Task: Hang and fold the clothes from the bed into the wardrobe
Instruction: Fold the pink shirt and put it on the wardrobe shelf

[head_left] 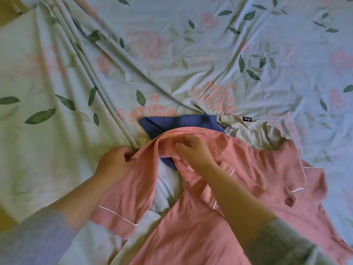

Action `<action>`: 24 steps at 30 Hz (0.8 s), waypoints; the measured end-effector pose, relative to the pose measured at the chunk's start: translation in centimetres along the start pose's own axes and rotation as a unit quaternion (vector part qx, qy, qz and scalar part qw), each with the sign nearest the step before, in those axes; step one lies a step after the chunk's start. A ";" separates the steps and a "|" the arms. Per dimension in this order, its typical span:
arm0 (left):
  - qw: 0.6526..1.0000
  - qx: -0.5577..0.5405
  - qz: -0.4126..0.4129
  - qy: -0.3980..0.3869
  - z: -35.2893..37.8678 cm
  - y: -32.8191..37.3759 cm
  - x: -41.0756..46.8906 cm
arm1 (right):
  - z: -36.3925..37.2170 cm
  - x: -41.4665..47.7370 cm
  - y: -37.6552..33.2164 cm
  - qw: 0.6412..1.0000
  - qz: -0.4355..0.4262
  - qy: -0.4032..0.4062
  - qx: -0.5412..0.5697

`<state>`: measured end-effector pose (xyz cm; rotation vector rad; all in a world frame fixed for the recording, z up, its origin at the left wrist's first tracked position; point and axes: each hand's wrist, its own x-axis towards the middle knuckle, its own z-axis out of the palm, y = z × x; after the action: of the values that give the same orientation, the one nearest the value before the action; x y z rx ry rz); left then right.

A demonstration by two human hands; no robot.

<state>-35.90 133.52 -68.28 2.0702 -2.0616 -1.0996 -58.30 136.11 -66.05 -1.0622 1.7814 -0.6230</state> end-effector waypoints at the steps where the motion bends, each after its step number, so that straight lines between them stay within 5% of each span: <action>1: 1.000 0.004 -0.008 -0.016 0.0 -0.7 0.0 | 0.5 0.1 -0.3 1.000 -0.003 -0.009 -0.008; 10: 0.974 -0.228 -0.008 -0.006 -4.3 2.2 -0.6 | 1.5 -0.4 -1.4 0.993 0.035 -0.077 -0.082; 24: 0.937 -0.319 0.089 -0.115 -9.9 19.2 -5.1 | -10.2 -11.9 -0.8 0.974 0.122 0.112 0.154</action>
<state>-47.26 131.11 -49.36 1.4677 -1.6047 -1.7437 -64.95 145.63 -55.55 -0.5694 1.8934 -0.8591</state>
